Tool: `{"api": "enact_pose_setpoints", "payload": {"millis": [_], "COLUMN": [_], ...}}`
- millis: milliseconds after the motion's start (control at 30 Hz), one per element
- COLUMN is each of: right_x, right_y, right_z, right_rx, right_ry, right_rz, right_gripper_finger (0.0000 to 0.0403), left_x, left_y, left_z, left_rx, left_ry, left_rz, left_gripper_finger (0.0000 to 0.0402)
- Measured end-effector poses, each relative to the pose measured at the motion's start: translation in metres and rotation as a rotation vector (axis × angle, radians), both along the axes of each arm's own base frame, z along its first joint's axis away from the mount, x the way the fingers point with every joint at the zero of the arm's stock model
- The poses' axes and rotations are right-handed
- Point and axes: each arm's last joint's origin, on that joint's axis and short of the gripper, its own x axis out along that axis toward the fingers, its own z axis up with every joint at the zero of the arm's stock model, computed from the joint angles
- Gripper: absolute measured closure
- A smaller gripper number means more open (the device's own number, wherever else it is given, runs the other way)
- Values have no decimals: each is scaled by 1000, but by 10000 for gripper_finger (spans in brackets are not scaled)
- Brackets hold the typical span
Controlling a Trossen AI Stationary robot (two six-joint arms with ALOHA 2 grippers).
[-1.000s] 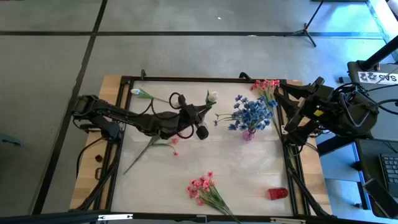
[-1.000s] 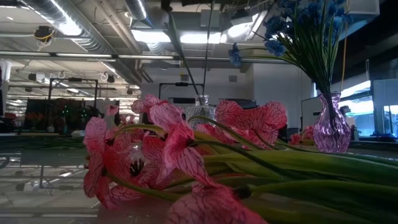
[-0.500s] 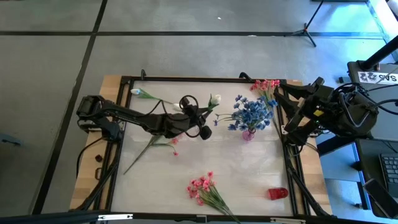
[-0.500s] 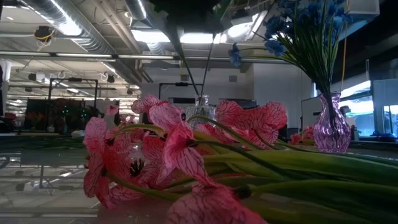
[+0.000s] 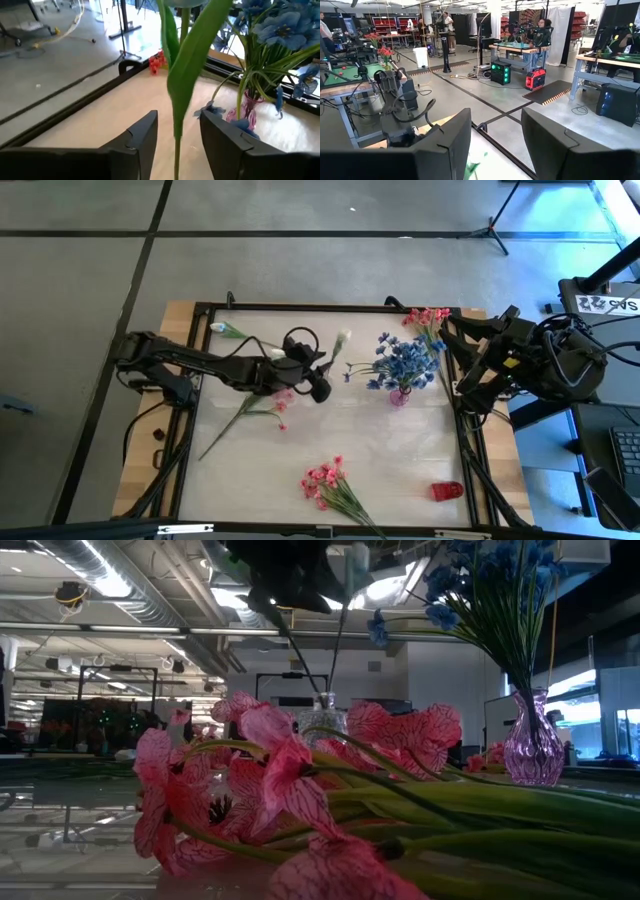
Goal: Sort flowers into vase by color
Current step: Put the bottom white flower into the transparent vase, then put the white flower into the transparent vase
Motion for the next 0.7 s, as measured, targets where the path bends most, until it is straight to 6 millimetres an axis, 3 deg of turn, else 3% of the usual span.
{"api": "enact_pose_setpoints", "payload": {"millis": [167, 433, 533, 700], "right_x": [0, 0, 1, 4], "right_y": [0, 0, 1, 4], "right_z": [0, 0, -1, -2], "right_rx": [-2, -1, -3, -8], "right_ry": [2, 1, 4, 8], "right_rz": [0, -1, 0, -3], "right_gripper_finger": [230, 230, 230, 230], "left_x": [-11, -11, -10, -25], "left_y": [-1, -5, -6, -4], "left_z": [9, 18, 29, 56], "left_rx": [-79, -126, -139, -141], "left_ry": [-2, -78, -179, -299], "left_rz": [-50, -114, -139, -147], "left_gripper_finger": [245, 244, 244, 244]}}
